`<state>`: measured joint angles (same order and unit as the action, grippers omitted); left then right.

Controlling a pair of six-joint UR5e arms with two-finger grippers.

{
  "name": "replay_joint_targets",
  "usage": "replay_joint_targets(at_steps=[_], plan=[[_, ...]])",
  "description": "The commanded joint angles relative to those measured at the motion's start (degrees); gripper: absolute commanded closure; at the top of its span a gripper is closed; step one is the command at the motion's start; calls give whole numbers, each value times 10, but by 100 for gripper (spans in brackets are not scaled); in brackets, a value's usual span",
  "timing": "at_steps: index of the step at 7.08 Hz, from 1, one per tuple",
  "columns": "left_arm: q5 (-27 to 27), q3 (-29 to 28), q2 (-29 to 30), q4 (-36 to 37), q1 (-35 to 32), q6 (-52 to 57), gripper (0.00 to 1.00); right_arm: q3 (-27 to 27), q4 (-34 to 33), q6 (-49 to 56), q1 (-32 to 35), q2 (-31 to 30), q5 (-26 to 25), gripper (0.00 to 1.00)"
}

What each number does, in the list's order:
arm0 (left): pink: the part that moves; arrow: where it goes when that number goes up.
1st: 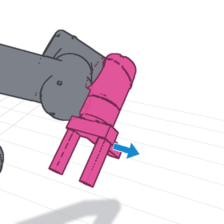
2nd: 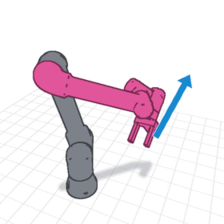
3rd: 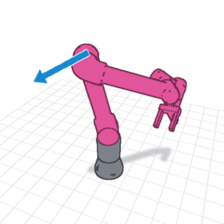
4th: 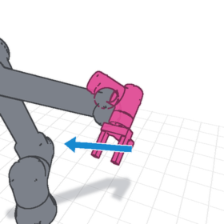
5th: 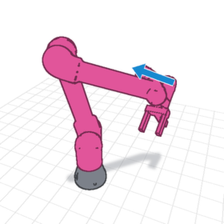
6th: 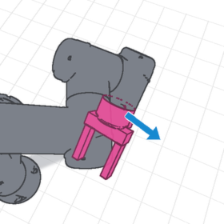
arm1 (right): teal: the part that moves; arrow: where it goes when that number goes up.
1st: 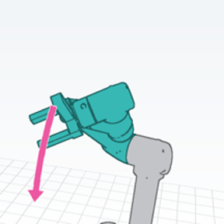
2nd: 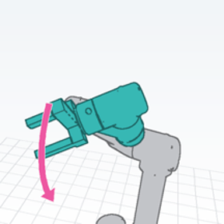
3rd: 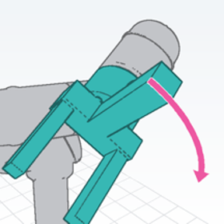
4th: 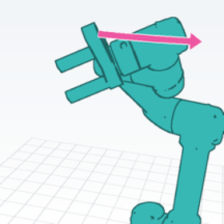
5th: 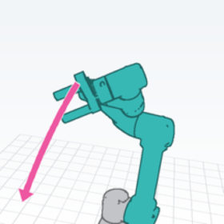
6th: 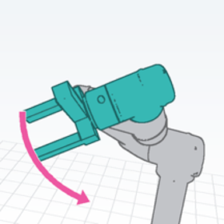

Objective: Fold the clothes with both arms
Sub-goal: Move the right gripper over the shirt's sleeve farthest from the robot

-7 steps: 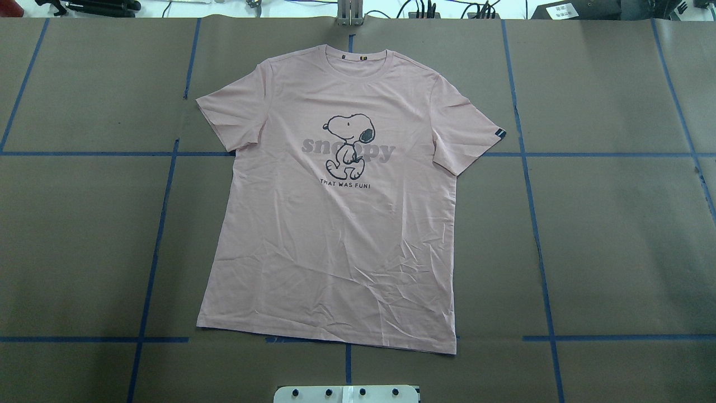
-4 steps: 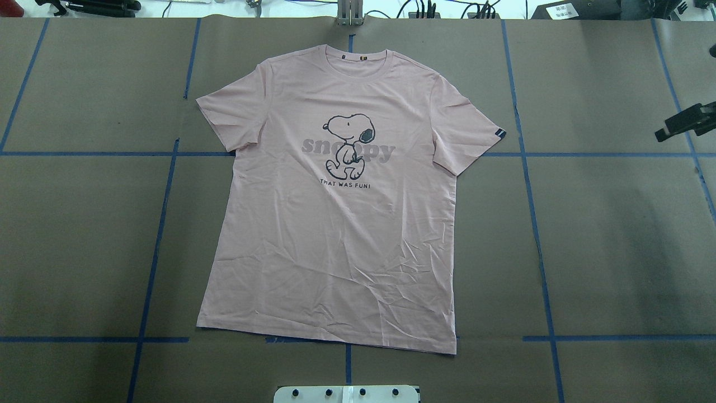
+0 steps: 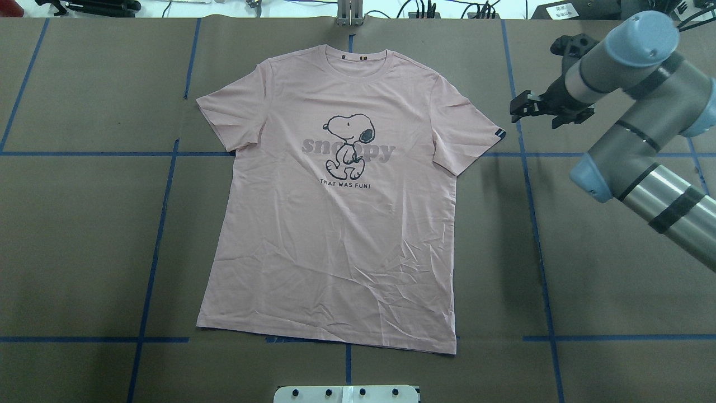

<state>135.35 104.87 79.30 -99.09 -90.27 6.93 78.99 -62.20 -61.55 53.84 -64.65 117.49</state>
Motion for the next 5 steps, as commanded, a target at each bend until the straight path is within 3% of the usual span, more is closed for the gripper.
replay_joint_targets(at_steps=[1,3,5], plan=[[0,-2,3,0,0,0,0,-30,26,-132,-50,28,-76,13],[32,-2,2,0,0,0,0,-35,26,-142,-54,28,-99,22],[33,-3,2,0,0,0,0,-48,26,-142,-54,31,-116,23]])
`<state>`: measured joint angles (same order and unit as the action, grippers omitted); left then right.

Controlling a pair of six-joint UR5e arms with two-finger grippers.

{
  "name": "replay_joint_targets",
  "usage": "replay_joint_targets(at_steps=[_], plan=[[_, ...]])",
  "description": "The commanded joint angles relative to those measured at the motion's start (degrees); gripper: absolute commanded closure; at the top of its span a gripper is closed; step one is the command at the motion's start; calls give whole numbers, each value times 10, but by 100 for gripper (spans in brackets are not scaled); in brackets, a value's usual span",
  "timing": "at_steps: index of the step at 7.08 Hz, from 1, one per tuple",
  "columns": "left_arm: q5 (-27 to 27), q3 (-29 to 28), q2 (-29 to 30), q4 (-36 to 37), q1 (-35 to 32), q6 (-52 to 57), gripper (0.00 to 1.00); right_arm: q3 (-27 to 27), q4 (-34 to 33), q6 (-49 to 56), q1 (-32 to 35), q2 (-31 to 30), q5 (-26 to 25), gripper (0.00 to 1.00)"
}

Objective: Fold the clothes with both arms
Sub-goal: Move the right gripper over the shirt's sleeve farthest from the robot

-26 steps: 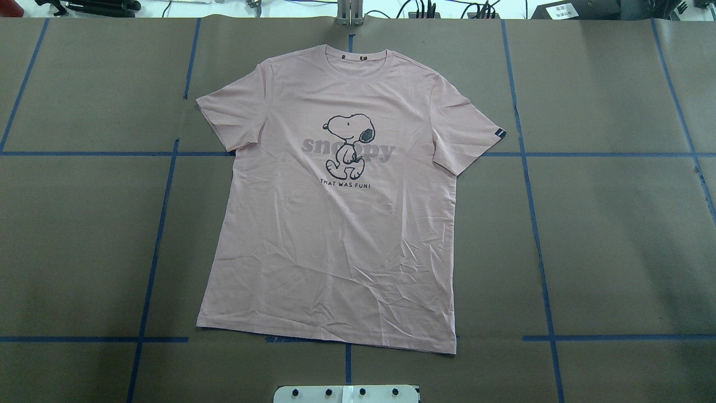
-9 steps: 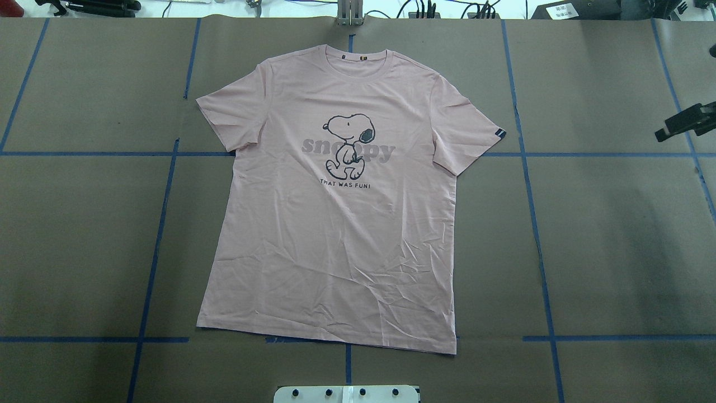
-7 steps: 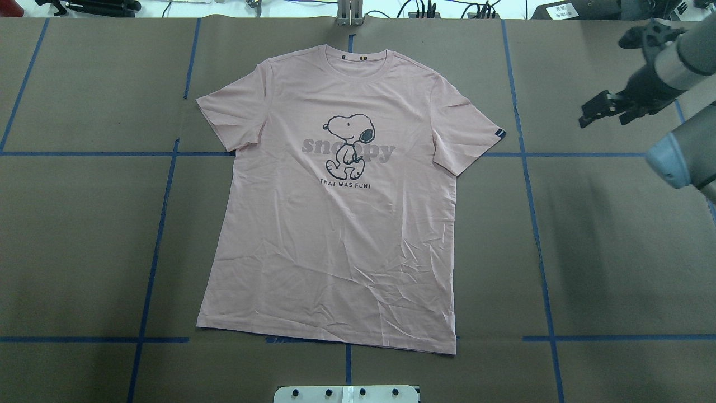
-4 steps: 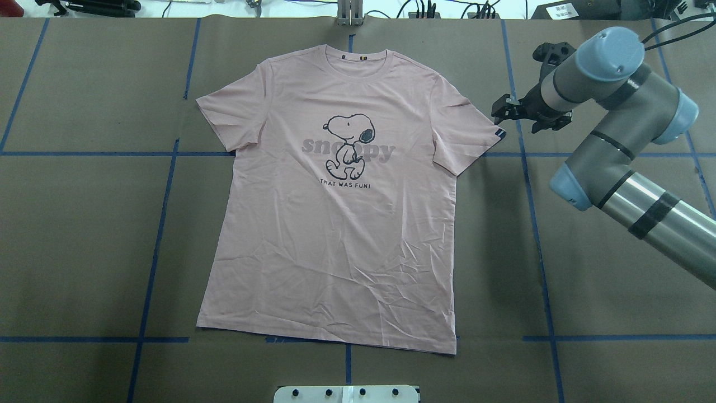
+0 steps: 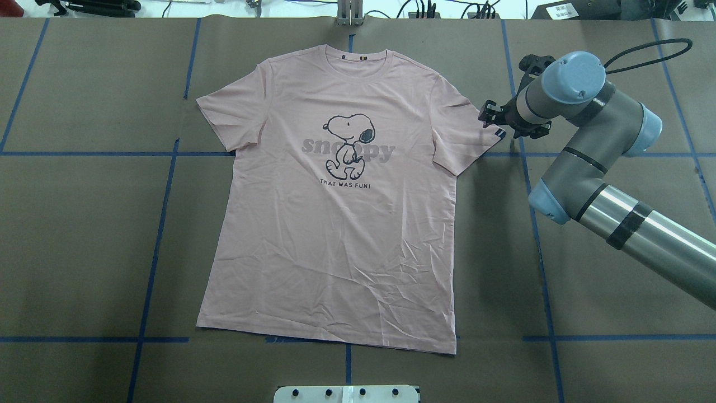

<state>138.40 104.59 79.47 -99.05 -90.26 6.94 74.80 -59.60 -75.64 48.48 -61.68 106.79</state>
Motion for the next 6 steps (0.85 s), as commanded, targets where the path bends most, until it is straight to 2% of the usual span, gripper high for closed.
replay_joint_targets(at_steps=[1,3,4,5,6], plan=[[3,1,0,0,0,0,0,-6,-1,-1,-1,4,-9,25],[3,4,-1,0,0,0,0,-25,0,0,-1,14,-10,27],[3,4,-1,0,0,0,0,-27,0,-1,-1,16,-10,39],[3,4,-1,0,0,0,0,-27,1,-1,-1,17,-10,72],[3,4,-1,0,-1,0,0,-26,2,1,-1,17,-9,100]])
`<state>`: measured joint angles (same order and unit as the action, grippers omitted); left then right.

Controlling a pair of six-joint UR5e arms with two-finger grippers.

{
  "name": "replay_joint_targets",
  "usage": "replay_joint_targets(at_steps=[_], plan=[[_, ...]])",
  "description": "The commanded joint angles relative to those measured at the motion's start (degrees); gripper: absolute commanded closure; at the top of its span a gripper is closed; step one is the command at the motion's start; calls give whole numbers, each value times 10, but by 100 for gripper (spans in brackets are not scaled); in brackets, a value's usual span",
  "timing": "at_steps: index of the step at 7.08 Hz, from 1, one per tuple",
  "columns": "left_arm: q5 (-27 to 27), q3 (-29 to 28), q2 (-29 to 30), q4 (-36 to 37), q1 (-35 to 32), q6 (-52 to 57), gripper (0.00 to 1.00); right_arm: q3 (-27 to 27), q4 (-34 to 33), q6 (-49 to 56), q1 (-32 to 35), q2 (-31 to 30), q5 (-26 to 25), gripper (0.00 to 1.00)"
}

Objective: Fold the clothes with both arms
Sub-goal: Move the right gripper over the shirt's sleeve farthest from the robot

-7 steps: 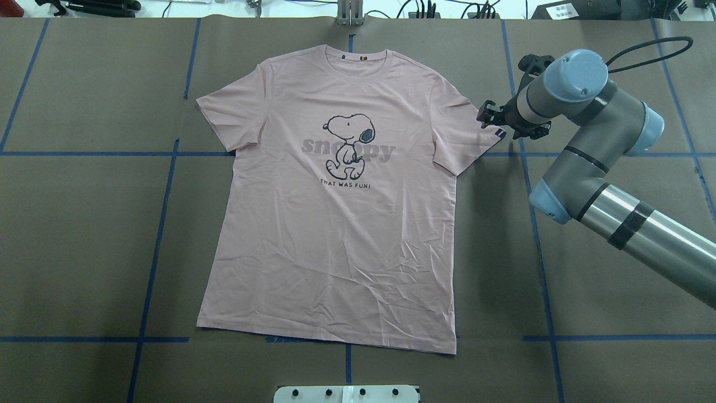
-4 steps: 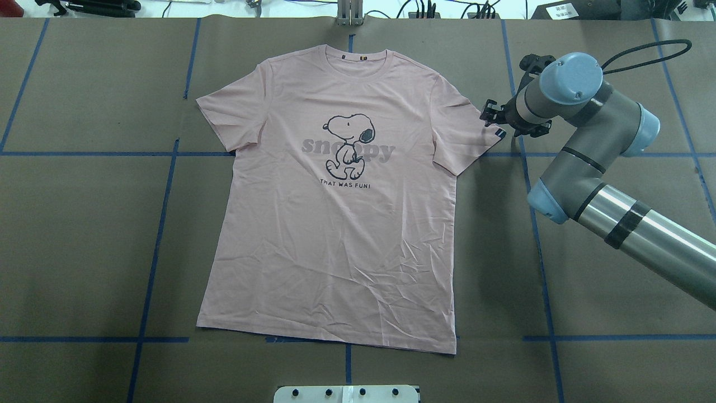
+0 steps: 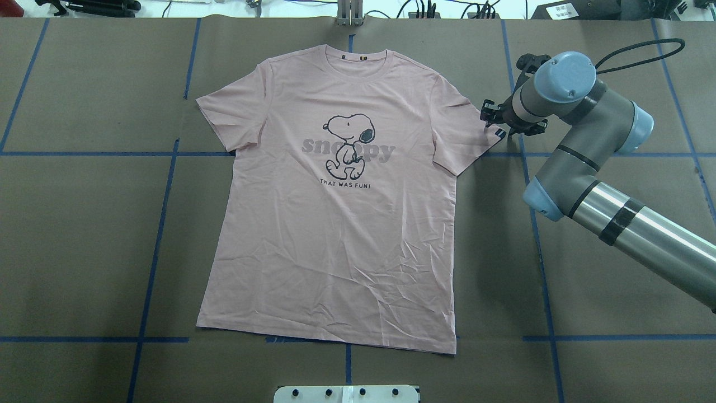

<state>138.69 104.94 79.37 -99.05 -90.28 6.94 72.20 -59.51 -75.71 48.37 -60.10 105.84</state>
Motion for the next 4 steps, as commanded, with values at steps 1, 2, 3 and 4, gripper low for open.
replay_joint_targets(at_steps=[1,2,3,4], plan=[[0,1,0,0,-1,0,0,1,2,4,-1,0,1,100],[1,1,0,0,0,0,0,5,2,1,-1,1,2,100],[1,4,0,0,-1,-1,0,13,2,5,-1,0,6,100],[6,6,0,0,-1,-1,0,41,-1,0,-4,2,7,100]])
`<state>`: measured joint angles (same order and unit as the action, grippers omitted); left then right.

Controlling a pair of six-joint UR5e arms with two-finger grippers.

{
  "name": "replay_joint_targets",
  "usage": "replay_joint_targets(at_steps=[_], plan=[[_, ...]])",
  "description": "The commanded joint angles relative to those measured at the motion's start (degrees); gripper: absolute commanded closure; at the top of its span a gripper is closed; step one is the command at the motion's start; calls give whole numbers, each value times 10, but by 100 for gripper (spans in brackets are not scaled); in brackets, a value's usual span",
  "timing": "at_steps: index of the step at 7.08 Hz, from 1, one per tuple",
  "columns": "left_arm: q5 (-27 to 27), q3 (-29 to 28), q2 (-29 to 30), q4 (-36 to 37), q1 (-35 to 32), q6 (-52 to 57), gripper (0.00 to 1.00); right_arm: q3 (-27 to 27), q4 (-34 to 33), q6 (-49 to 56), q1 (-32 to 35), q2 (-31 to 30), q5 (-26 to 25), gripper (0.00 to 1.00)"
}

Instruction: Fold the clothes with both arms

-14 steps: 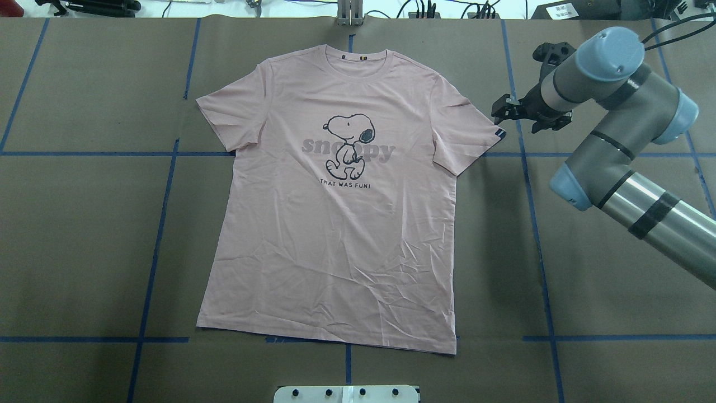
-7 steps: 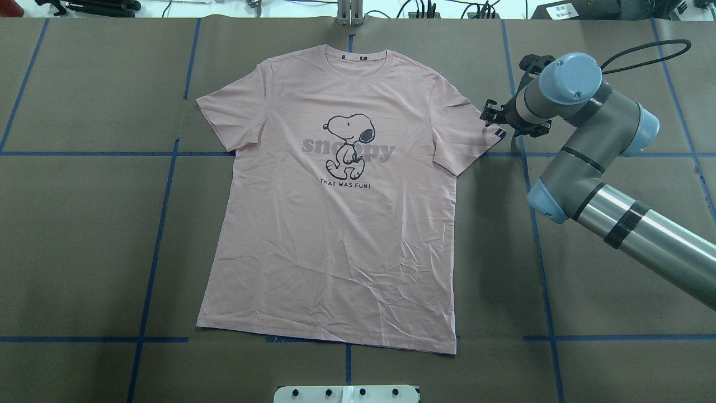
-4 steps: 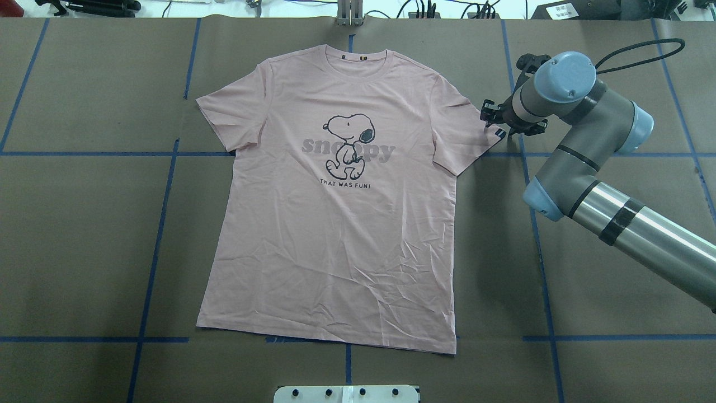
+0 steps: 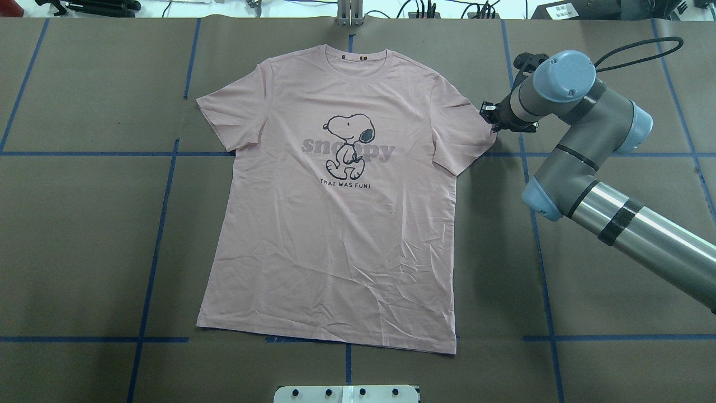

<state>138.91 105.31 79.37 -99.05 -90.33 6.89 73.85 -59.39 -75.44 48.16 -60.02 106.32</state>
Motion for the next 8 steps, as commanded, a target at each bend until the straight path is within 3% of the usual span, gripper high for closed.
replay_joint_targets(at_steps=[1,2,3,6,7,8], plan=[[11,9,-1,0,0,0,0,23,-3,-8,-12,30,-1,100],[12,11,-1,0,0,0,0,3,-9,-52,-18,60,-3,100],[12,11,-1,-1,0,1,0,-63,-8,-66,-25,125,-19,100],[5,23,11,1,0,0,0,-132,-5,-73,-41,190,-37,100],[11,24,12,4,0,-6,0,-136,-2,-69,-45,192,-45,69],[12,25,11,1,0,-5,0,-134,-2,-67,-53,193,-65,1]])
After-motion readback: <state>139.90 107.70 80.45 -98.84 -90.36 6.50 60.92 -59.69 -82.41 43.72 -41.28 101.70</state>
